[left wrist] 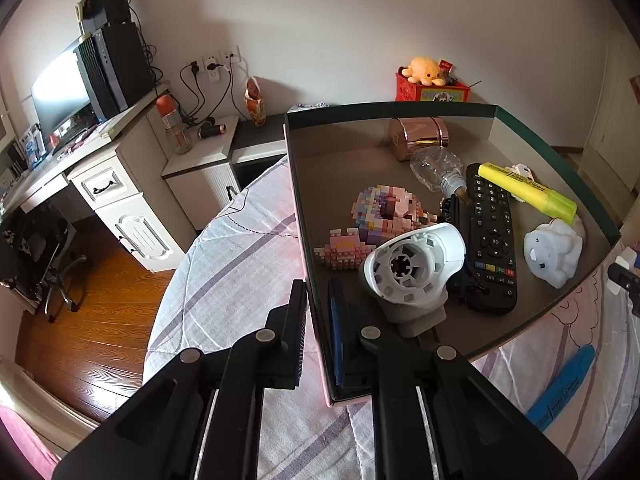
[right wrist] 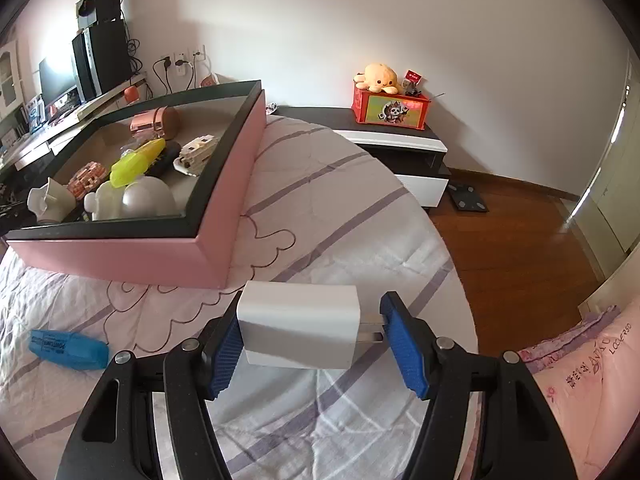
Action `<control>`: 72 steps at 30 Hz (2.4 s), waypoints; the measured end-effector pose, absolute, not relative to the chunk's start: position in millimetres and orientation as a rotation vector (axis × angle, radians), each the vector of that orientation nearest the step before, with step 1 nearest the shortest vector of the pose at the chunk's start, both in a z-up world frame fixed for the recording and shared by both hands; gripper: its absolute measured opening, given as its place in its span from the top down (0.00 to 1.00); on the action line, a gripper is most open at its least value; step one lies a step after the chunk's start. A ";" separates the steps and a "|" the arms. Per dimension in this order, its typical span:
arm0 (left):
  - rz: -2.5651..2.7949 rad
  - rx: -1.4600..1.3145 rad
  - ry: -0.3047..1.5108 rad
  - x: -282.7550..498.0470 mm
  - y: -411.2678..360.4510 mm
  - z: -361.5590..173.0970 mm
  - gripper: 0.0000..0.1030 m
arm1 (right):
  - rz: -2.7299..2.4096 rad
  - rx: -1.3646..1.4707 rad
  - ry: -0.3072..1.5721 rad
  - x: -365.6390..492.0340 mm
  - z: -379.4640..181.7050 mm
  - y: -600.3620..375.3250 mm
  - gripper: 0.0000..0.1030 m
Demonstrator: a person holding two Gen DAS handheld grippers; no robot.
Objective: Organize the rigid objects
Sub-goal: 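Carry the white charger with the right tool over the box and lower it, then open the right tool to release the charger and withdraw from the box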
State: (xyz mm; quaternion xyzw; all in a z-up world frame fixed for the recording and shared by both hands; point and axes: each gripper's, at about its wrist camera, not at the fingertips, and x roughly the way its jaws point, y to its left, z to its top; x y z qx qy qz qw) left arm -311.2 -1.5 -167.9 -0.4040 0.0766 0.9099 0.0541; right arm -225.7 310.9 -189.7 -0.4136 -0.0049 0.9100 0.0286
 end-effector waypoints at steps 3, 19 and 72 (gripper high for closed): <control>2.765 -1.228 0.234 -310.7 -1.5 -167.9 0.90 | 2.812 -1.270 -0.009 -229.3 -189.5 314.7 0.35; 2.765 -1.226 0.229 -310.5 -2.9 -168.2 0.90 | 2.876 -1.156 -0.020 -236.1 -151.2 315.9 0.35; 2.819 -1.221 0.259 -287.3 0.3 -154.5 0.89 | 3.184 -1.182 -0.205 -272.5 -108.5 172.4 0.24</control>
